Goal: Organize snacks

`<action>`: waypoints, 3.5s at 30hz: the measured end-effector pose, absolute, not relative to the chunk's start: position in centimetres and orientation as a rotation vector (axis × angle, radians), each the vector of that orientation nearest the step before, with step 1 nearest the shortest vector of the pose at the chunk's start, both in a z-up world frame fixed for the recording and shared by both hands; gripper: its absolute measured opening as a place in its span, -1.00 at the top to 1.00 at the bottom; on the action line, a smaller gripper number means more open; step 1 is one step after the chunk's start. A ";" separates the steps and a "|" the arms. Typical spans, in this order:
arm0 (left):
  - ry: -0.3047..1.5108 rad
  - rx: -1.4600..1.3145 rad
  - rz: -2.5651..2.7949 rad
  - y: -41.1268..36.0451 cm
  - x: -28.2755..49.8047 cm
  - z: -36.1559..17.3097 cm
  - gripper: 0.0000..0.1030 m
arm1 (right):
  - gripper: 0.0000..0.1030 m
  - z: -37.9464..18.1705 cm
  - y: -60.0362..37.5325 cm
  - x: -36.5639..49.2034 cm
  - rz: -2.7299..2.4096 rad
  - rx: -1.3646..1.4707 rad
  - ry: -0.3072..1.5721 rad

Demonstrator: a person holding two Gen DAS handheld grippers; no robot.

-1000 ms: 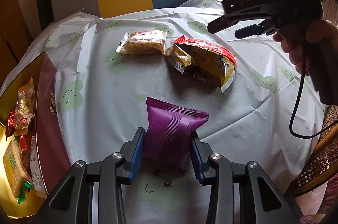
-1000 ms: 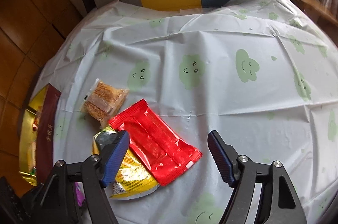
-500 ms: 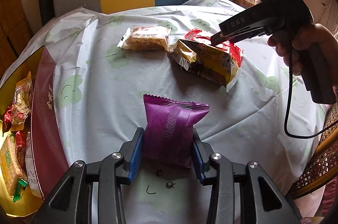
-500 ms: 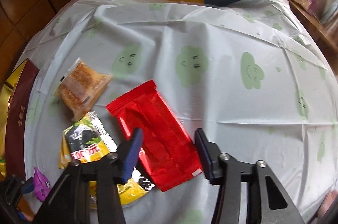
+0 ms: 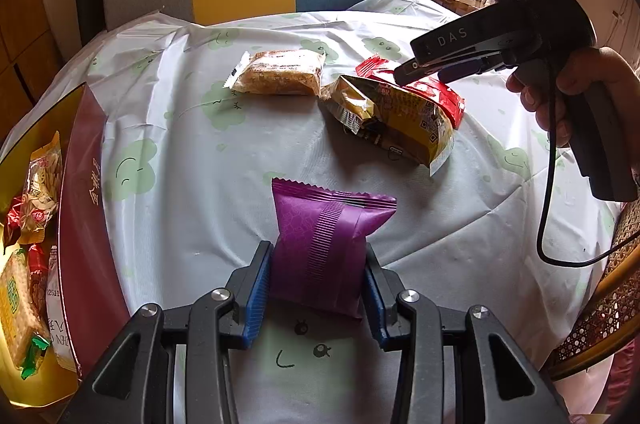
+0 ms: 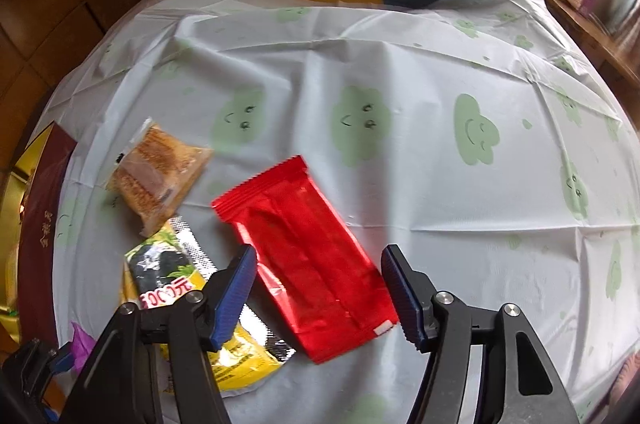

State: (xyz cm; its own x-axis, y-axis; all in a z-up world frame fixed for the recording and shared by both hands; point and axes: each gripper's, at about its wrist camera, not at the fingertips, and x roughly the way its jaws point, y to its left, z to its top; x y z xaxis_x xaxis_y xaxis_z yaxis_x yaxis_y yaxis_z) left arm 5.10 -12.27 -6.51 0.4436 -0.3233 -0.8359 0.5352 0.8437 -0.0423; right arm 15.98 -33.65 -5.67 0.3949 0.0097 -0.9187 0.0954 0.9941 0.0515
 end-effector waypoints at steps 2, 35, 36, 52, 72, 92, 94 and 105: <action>0.974 0.244 -0.538 -12.3 5.1 -6.5 0.19 | -0.32 -6.0 -33.5 16.0 -0.065 0.069 1.174; 0.964 0.251 -0.520 -12.3 4.8 -6.4 0.18 | -0.18 -7.6 -34.4 15.6 -0.086 0.017 1.208; 0.964 0.253 -0.518 -12.3 4.8 -6.4 0.18 | -0.18 -7.6 -34.3 15.5 -0.086 0.007 1.205; 0.943 0.310 -0.480 -12.9 4.5 -6.3 0.21 | -0.08 -7.3 -32.4 14.7 -0.087 -0.052 1.177; 0.826 0.270 -0.413 -11.5 3.0 -0.9 0.22 | -0.08 -7.2 -32.1 14.5 -0.080 -0.095 1.156; 0.818 0.168 -0.299 -5.8 4.0 1.7 0.22 | -0.08 -7.1 -32.0 14.2 -0.074 -0.125 1.137; 0.826 0.145 -0.274 -4.4 4.3 1.8 0.22 | -0.08 -7.1 -32.0 14.2 -0.074 -0.125 1.137; 0.887 -0.126 -0.078 7.2 7.2 2.5 0.22 | -0.08 -7.1 -31.9 14.2 -0.076 -0.135 1.133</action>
